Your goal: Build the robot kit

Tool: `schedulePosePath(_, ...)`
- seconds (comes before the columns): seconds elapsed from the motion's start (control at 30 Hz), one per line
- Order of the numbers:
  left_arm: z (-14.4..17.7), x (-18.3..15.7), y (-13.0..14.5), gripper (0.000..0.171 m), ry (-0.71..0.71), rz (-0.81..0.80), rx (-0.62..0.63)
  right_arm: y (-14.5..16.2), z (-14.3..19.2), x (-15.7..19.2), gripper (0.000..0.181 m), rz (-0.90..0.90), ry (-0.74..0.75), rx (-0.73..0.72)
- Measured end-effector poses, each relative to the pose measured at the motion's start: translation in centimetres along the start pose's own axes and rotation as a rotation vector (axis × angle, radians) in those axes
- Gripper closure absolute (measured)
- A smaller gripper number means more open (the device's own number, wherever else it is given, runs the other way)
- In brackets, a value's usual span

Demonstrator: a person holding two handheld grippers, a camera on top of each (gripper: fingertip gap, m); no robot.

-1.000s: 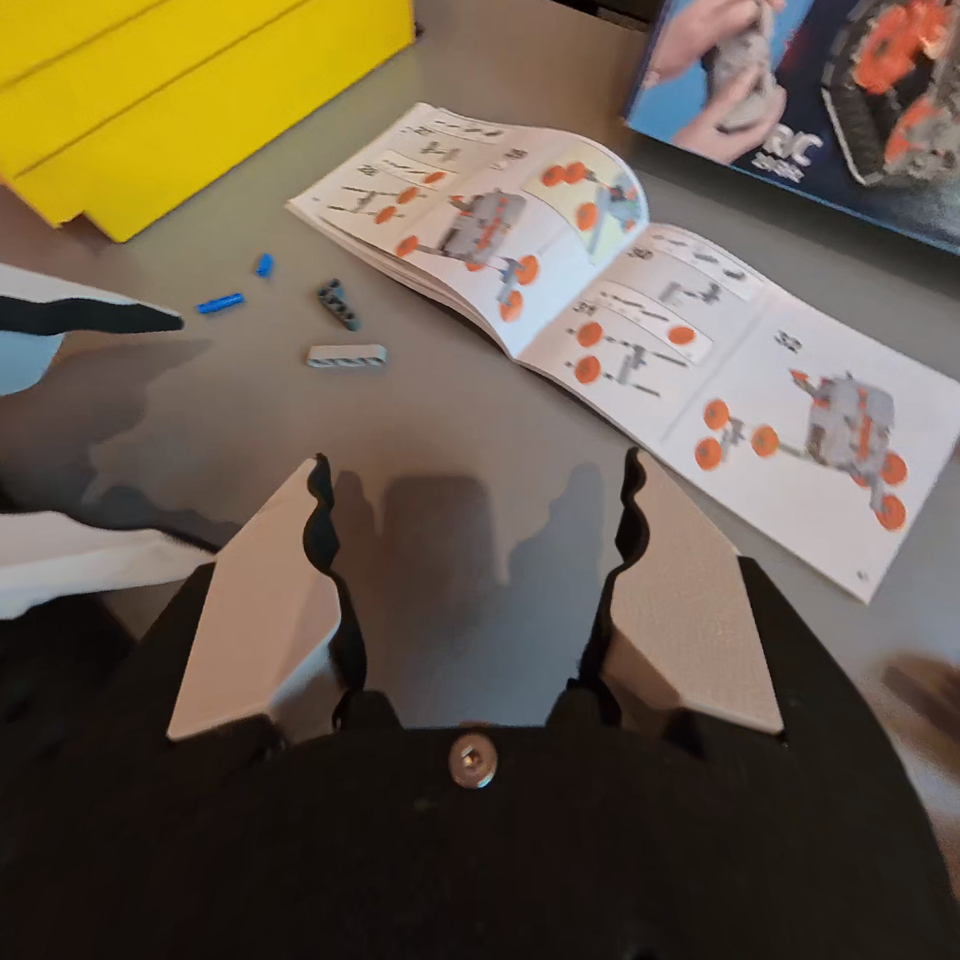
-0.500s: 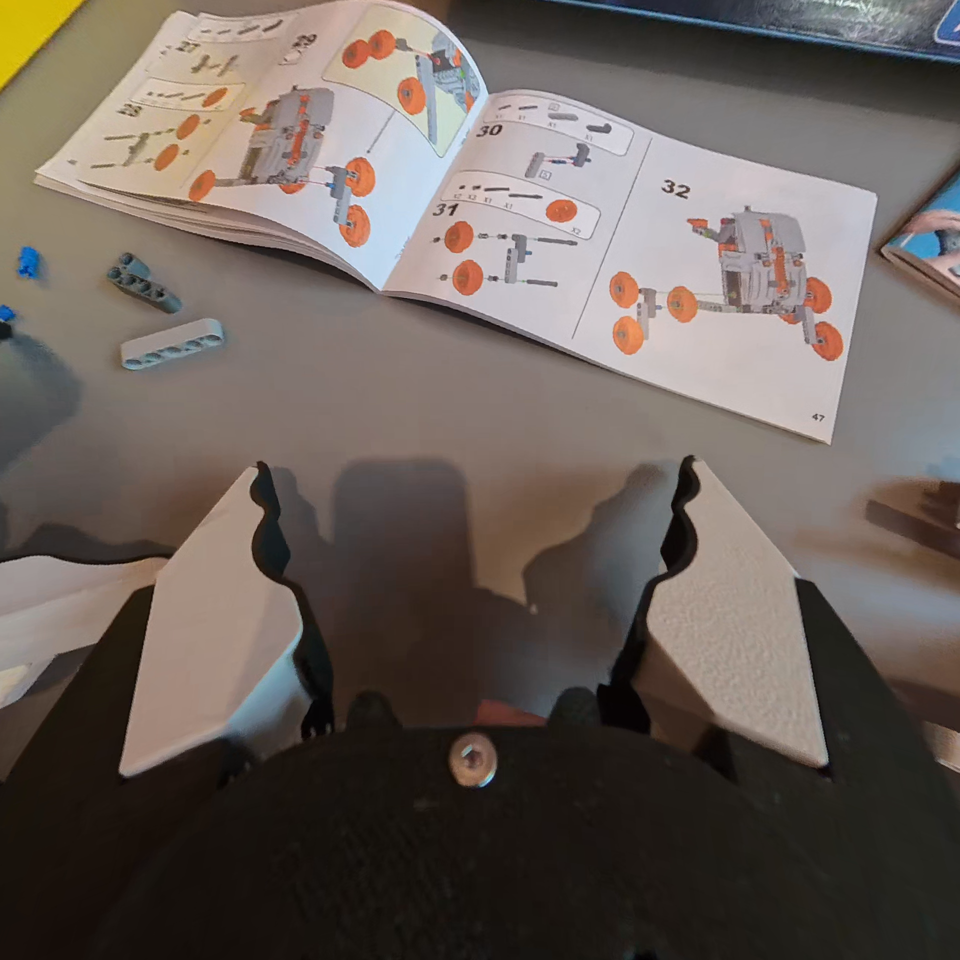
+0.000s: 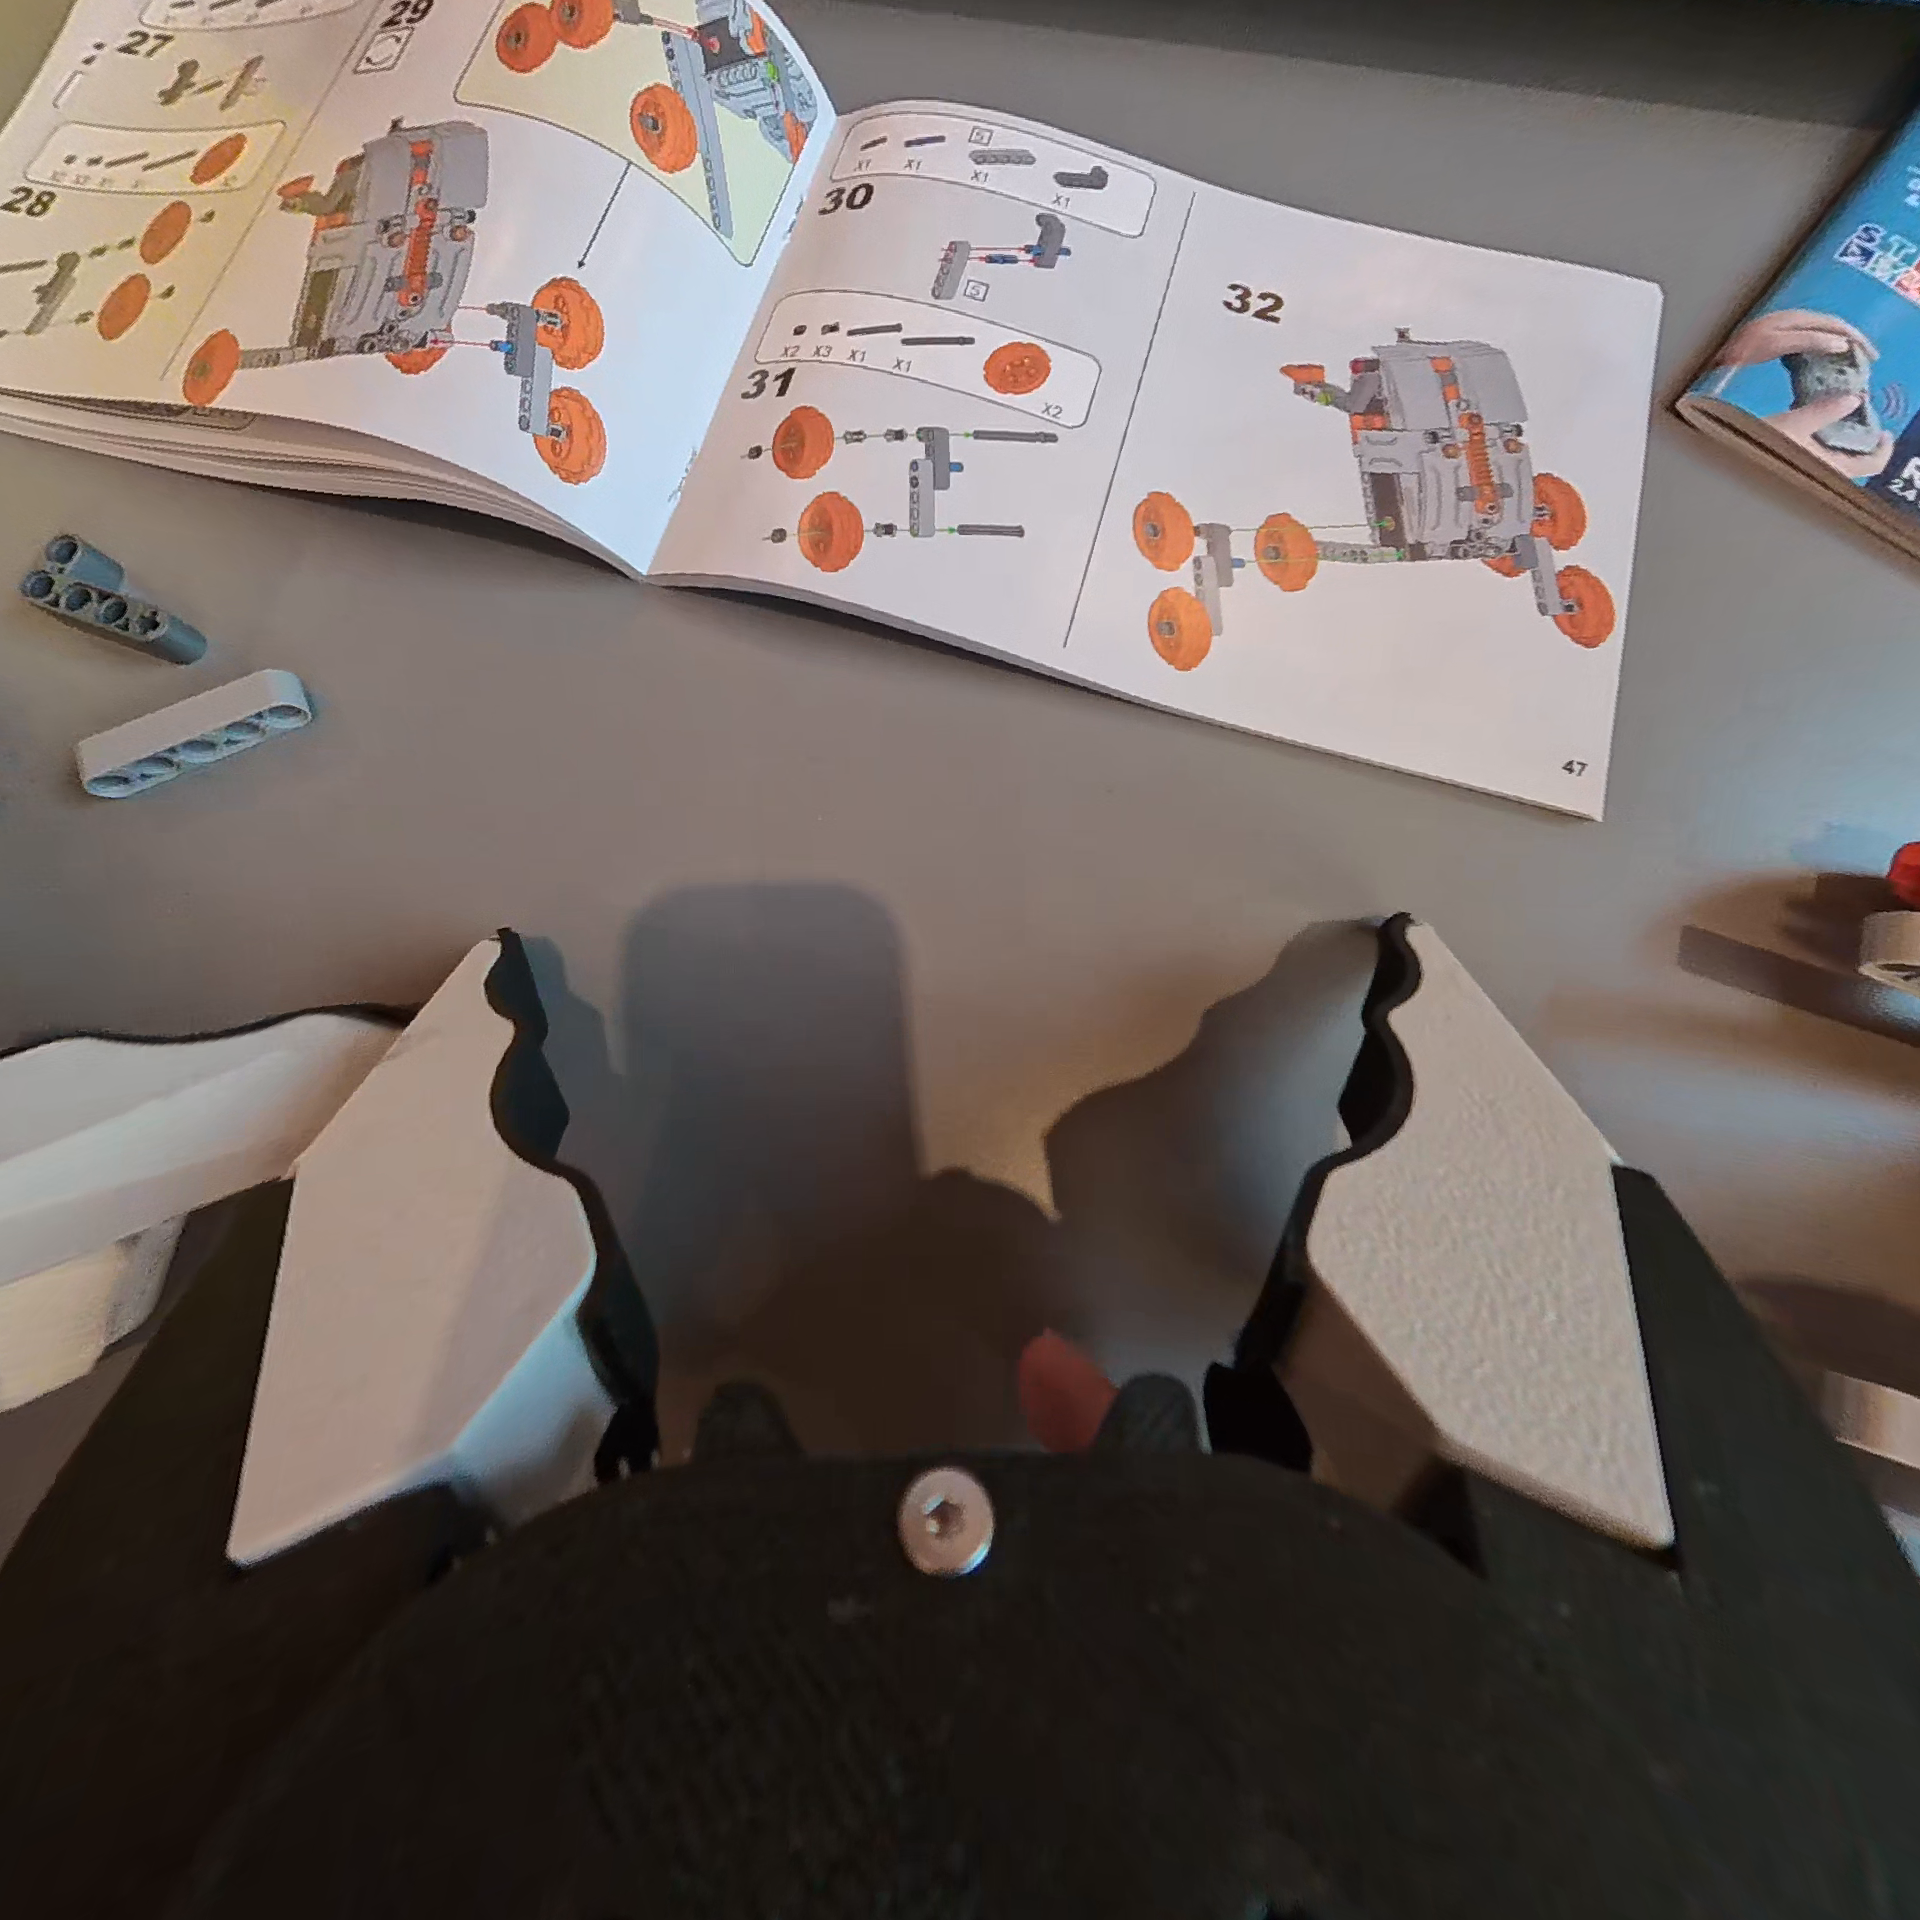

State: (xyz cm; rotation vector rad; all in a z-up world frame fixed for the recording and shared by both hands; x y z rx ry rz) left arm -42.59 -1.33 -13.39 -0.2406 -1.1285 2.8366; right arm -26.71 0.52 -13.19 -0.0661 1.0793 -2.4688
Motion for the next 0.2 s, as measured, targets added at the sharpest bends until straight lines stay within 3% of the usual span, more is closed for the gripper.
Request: schedulePosePath(0.2, 0.07, 0.01, 0.08, 0.013, -0.003, 0.002, -0.006, 0.18, 0.27, -0.25, 0.034, -0.025, 0.029, -0.004)
Point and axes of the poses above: each gripper's, where its closed fingertips meet, z back along the fingers, y out of its underside, x = y × z across the jaws, the point moved 6 cm from there along z, back along the fingers, and after that the axes turned 11 degrees about z, right-handed, at the moved point
